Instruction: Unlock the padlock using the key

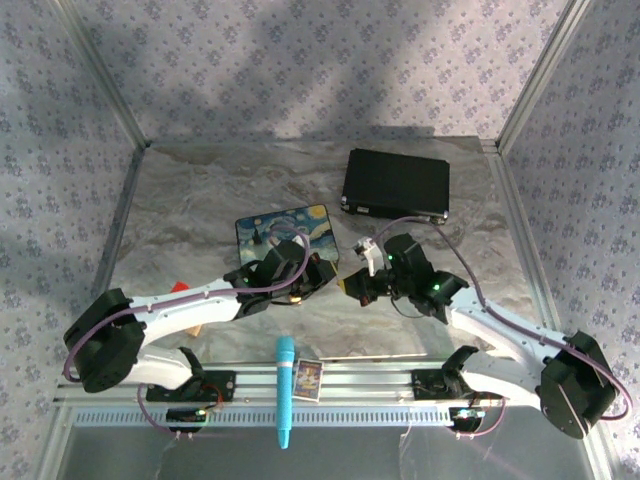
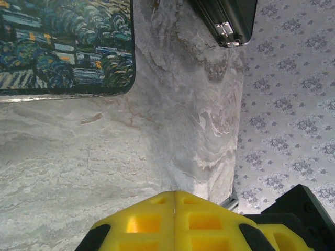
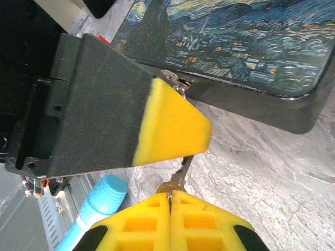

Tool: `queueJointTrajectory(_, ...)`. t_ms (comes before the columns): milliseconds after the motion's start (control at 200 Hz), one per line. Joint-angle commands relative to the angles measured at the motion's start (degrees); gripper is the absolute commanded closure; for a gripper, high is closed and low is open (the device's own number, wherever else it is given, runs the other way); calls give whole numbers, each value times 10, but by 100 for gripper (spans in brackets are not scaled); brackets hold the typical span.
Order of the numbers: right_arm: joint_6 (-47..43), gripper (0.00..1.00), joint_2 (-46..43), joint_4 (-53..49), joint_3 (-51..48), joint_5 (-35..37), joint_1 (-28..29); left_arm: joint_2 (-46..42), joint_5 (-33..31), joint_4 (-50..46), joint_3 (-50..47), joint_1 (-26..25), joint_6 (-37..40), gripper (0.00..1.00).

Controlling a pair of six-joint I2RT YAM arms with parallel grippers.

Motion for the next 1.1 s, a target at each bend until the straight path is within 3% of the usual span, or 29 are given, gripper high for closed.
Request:
queueJointTrajectory(0,10,100,-11,-7,-6,16,-10,-5,8,19,1,-4,6,100)
queueJointTrajectory(310,10,100,-10,-8,-6,34,-12,7,20,38,-8,-6,-11,100)
queueJointTrajectory(725,-25,100,10,-24,11,8,20,17,1,42,2,-6,-20,62)
queueJointTrajectory(910,-22,100,3,-16,5,12,19,51,35,38,19,-6,-31,68)
queueJointTrajectory(1039,-22,100,0,-16,4,21,16,61,42,57,9,-6,-46,91)
queueJointTrajectory(1094,-21,100,0,-16,4,23,15,59,39,53,10,-6,-44,95)
